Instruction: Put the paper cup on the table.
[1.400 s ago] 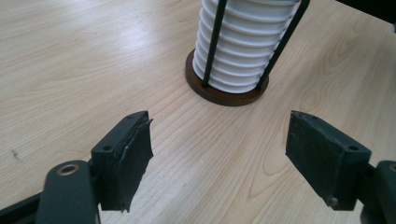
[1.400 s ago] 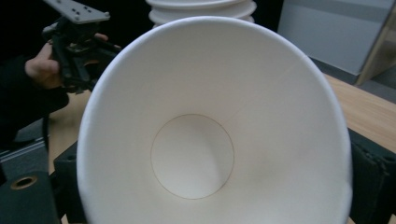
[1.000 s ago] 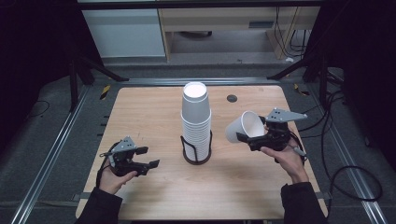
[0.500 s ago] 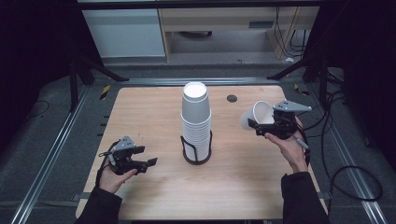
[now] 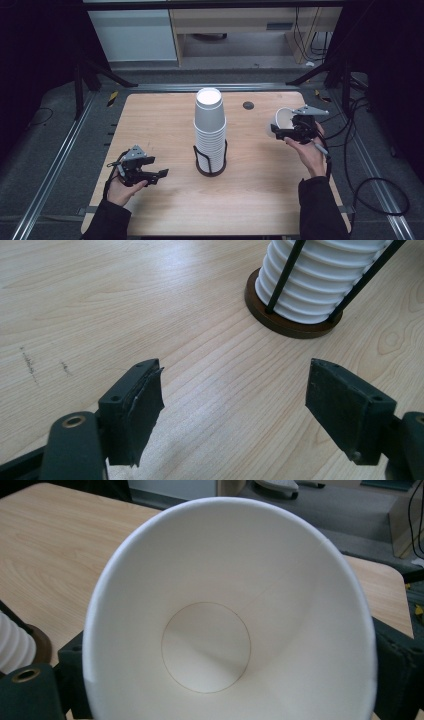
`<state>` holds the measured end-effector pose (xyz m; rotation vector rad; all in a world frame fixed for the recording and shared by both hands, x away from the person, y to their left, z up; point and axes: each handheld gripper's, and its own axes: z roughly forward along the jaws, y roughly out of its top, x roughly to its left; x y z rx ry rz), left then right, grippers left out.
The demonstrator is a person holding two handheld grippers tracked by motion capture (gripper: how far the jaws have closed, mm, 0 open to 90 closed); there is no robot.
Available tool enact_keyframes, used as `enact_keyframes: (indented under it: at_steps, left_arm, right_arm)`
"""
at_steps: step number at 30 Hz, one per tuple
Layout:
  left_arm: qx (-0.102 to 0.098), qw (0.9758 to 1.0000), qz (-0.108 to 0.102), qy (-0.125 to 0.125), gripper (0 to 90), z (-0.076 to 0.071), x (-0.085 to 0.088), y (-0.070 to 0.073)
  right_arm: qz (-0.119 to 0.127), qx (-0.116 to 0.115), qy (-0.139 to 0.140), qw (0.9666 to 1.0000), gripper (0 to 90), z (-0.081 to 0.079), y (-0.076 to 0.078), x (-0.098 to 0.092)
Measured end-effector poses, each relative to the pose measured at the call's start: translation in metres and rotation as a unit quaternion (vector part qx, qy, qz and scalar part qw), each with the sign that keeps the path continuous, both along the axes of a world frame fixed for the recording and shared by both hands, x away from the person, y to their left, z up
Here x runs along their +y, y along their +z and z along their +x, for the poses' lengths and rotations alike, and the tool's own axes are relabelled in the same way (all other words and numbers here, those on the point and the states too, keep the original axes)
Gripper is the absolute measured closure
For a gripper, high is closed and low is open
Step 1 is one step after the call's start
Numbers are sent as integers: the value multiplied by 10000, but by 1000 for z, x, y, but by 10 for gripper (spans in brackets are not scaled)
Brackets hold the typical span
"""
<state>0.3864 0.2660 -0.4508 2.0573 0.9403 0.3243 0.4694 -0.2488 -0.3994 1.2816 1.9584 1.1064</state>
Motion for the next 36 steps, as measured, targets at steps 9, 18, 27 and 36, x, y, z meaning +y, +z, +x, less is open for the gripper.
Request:
enact_keyframes:
  at_steps: [9, 18, 27, 36]
  left_arm:
    - [-15, 10000, 43, -2, 219, 0, -1, -1]
    - [3, 9999, 82, 104, 222, 0, 2, -3]
    - [27, 9999, 113, 102, 222, 1, 1, -4]
    - [47, 9998, 139, 117, 224, 1, 2, -4]
  right_arm:
    - [-241, 246, -144, 9993, 88, 10, -9, 2]
    - [-537, 480, -257, 9971, 87, 19, -12, 2]
    - [-714, 720, -374, 9941, 86, 21, -18, 0]
    - [-838, 1083, -442, 9896, 86, 24, -25, -7]
